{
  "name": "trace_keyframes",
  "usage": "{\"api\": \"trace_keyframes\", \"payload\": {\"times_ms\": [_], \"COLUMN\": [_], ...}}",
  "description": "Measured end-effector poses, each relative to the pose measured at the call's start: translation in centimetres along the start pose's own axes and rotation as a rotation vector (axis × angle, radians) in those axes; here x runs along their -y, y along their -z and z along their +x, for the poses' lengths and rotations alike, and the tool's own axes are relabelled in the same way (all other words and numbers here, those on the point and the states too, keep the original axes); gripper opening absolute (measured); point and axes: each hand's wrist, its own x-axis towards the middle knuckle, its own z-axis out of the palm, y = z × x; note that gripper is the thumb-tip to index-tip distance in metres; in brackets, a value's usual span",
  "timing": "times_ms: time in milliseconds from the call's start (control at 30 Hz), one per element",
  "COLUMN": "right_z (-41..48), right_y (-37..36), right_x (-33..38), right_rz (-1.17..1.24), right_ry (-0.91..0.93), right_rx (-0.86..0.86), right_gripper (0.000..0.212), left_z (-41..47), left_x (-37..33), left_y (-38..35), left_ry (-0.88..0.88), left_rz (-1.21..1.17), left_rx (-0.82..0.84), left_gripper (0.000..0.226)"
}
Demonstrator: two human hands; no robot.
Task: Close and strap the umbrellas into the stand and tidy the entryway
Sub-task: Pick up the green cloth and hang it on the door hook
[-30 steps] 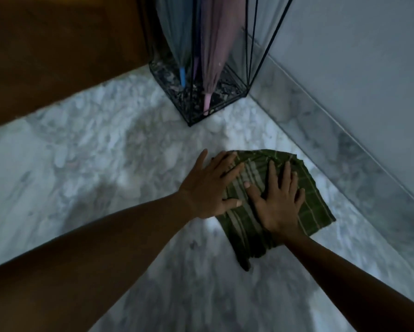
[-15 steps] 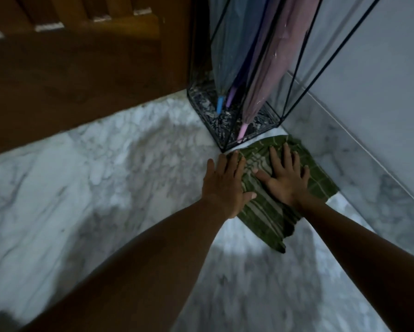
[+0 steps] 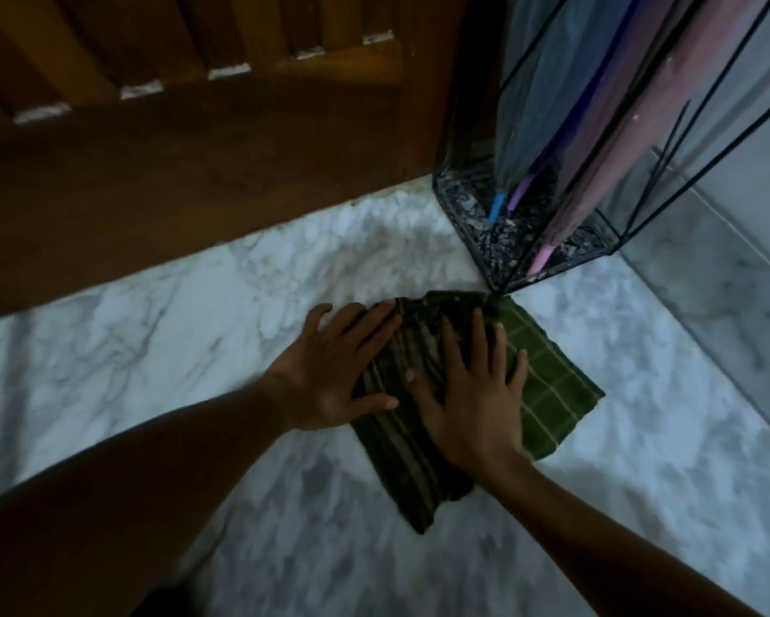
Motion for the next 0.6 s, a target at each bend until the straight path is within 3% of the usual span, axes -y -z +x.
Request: {"api": "trace_keyframes", "payload": {"times_ms": [133, 333, 600], "right_z": [3.2, 9.7, 17.8], "right_y": [0.3, 0.0, 1.8], "right_x": [2.8, 4.8, 7.7], "right_rz": [0.033, 0.081, 0.027], "right_ry": [0.060, 0.045, 0.041], "right_rx": [0.069, 0.019, 0.245], "right_gripper": [0.092, 0.105, 0.128], "left_z": [0.0, 2.6, 4.0], "left_x": [3.4, 7.1, 11.4], "left_y": [-0.1, 0.9, 2.5], "left_ry": [0.094, 0.265, 0.390], "left_rz": [0.055, 0.012, -0.073], "left_rx": [-0.010, 0.052, 0.156], "left_gripper": [0.098, 0.098, 0.097]}}
